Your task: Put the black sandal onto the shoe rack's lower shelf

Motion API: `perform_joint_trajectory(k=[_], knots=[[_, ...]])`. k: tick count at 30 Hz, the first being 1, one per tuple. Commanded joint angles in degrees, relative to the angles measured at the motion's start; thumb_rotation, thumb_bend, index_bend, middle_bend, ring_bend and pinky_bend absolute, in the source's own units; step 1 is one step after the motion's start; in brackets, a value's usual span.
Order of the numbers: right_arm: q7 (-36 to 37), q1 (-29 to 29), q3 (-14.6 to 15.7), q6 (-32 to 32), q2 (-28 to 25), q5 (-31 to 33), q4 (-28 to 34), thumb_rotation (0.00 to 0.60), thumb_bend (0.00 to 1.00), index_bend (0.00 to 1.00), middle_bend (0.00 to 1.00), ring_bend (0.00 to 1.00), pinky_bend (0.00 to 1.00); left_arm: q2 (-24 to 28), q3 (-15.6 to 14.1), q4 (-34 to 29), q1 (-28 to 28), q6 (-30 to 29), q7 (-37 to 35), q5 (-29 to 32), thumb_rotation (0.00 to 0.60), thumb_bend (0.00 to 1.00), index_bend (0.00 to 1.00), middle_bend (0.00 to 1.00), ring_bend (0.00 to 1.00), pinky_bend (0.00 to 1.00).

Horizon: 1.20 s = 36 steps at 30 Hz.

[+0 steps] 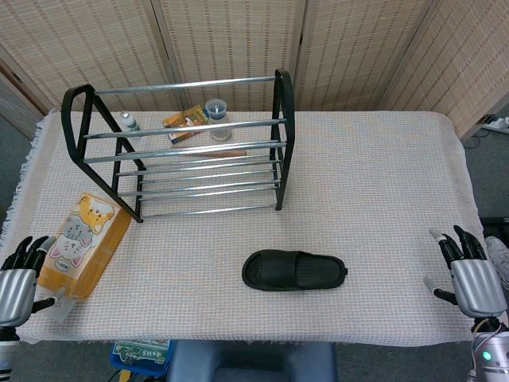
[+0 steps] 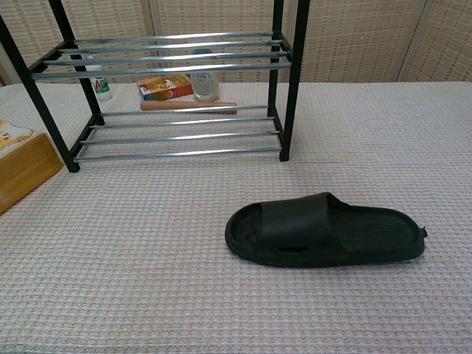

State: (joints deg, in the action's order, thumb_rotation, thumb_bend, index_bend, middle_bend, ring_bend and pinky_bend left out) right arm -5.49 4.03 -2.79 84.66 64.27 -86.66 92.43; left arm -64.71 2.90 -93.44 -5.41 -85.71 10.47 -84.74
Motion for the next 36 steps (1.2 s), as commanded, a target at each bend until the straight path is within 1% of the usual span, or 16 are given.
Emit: perform_joint_trajectory(k=[1,7,9,11,16,19,23,27,33,36], knots=[[0.1,0.0,0.0,0.0,0.0,-0.1,0.0,0.600,0.20,0.07,0.20,0.08,0.08,0.0,-0.1,0.0,0.0,0.1,0.0,0.0,0.600,0.17,0.13,0.14,0.08,0.27],[0.3,-0.1,0.3,0.0,0.0,-0.4,-0.1,0.600,0.20,0.07,0.21,0.09,0.08,0.0,-0.1,0.0,0.0,-0.1,-0.2,-0.2,0.600,0.17,0.13,0.14,0.08,0.27],[0.4,-0.1,0.4,-0.1,0.0,-0.6,-0.2,0.600,0.20,0.07,0.23,0.10,0.09,0.0,-0.1,0.0,0.1,-0.2,-0.3,-0.3,0.600,0.17,0.13,0.14,0.08,0.27],[0.5,0.1,0.6,-0.6,0.1,-0.7,-0.3,0.600,0.22,0.07,0.28,0.14,0.14,0.0,0.0,0.0,0.0,-0.3,-0.4,-0.4,0.600,0.17,0.13,0.14,0.08,0.27],[-0.3,1.8,1.4,-3.8,0.2,-1.6,0.3,0.600,0.29,0.07,0.34,0.18,0.15,-0.1,0.1,0.3,-0.2,-1.2,-0.9,-1.8,0.600,0.17,0.13,0.14,0.08,0.27],[-1.0,3.7,1.9,-7.3,0.3,-2.3,1.1,0.600,0.31,0.08,0.36,0.19,0.15,0.0,0.2,0.1,-0.2,-1.3,-0.9,-2.0,0.600,0.17,0.14,0.14,0.08,0.27],[-1.6,7.2,2.6,-12.7,2.1,-3.7,1.3,0.600,0.33,0.08,0.37,0.19,0.15,0.0,0.1,0.0,-0.2,-1.4,-1.3,-2.2,0.600,0.17,0.14,0.14,0.08,0.27],[-1.5,10.0,3.0,-16.7,4.7,-4.9,0.9,0.600,0.33,0.08,0.36,0.19,0.15,0.0,0.0,0.1,0.0,-1.7,-1.7,-2.4,0.600,0.17,0.14,0.14,0.08,0.27],[-2.2,14.6,3.3,-23.1,8.2,-5.3,0.5,0.600,0.34,0.08,0.32,0.19,0.15,0.3,-0.2,0.5,0.4,-2.1,-2.5,-2.5,0.600,0.17,0.14,0.14,0.08,0.27],[-1.9,16.7,3.3,-25.5,9.7,-5.8,0.6,0.600,0.35,0.06,0.29,0.19,0.15,0.5,-0.4,0.7,0.7,-2.3,-3.0,-2.4,0.600,0.17,0.14,0.14,0.08,0.27]])
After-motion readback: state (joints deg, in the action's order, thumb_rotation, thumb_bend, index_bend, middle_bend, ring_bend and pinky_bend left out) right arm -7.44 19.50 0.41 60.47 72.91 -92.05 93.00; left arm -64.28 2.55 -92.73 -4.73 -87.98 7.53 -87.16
